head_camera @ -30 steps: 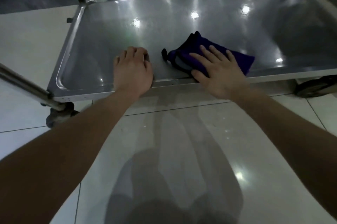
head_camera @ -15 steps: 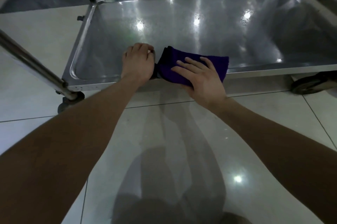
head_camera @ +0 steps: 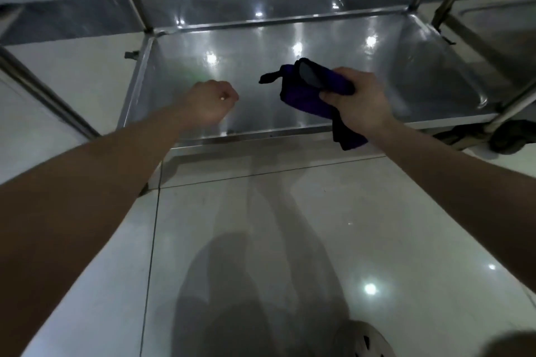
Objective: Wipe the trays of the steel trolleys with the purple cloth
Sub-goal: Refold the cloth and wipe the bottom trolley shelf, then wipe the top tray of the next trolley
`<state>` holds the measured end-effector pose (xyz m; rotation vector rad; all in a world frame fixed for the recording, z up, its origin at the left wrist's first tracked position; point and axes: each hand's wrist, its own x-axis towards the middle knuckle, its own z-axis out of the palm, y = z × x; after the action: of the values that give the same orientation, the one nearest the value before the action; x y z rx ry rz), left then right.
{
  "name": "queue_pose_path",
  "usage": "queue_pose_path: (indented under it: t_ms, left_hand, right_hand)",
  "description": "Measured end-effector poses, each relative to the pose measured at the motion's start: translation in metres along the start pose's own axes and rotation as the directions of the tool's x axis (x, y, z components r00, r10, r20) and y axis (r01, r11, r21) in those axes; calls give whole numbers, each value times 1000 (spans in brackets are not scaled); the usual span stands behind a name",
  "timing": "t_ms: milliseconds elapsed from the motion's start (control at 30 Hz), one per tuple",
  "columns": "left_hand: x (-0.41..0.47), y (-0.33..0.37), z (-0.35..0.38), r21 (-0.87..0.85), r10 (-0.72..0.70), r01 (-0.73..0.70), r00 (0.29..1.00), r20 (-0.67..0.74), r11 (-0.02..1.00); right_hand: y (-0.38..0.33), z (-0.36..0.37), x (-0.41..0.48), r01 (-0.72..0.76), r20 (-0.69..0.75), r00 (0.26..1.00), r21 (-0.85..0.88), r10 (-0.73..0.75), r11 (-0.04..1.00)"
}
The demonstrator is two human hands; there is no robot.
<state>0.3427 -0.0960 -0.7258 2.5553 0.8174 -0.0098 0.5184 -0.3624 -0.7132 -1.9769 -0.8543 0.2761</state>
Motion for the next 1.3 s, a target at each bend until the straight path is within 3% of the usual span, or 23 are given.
queue_pose_path:
  t_ms: [67,167,233,333,400,500,633,733,800,933,1033,1133,1200,1300]
  left_hand:
    - [-16,5,-26,9,12,-12,997,83,1000]
    - [-45,6,-49,78,33,-52,973,229,996]
    - [-64,4,-57,66,41,-58,969,244,996]
    - [-93,-4,-61,-265,-43,82,988,149,961]
    - [-109,-9,-59,-424,-135,206,972,191,882]
    - [-128,-14,-61,-478,-185,327,929,320,815]
    - [-143,-12,-68,-683,-81,282,947,311,674]
    - [-153,-17,-71,-838,-1,211,970,243,503]
    - [-159,-20,-77,-871,-16,189,979,204,453]
    - [-176,-22,-97,-808,-192,175,978,78,562]
    - [-202,-23,-108,-716,-202,132,979,-13,685]
    - [-233,-26,-108,-590,-209,176,978,13,788]
    - [-253,-25,-104,-556,-225,225,972,69,800]
    - [-289,-11,-100,-601,-335,312,939,77,736]
  right_hand:
    - [-23,-7,5,-27,56,998,-1,27,1000]
    - [-56,-8,11,-1,176,984,-156,28,988]
    - [-78,-4,13,13,247,968,-250,51,968]
    - [-114,8,15,-18,336,935,-270,112,963]
    - [-136,22,11,-95,351,923,-185,156,978]
    - [-159,45,-13,-260,343,918,147,197,954]
    - [-174,66,-47,-437,414,881,523,231,732]
    - [-179,73,-62,-527,516,829,590,217,611]
    - [-180,80,-66,-594,537,790,551,296,587]
    - [-183,92,-68,-624,537,761,454,364,635]
    - [-193,99,-80,-602,554,775,501,304,622]
    - [-195,110,-105,-600,583,760,463,286,653]
    - [-195,113,-123,-635,590,733,415,339,652]
    - [-207,100,-142,-632,604,708,309,366,711]
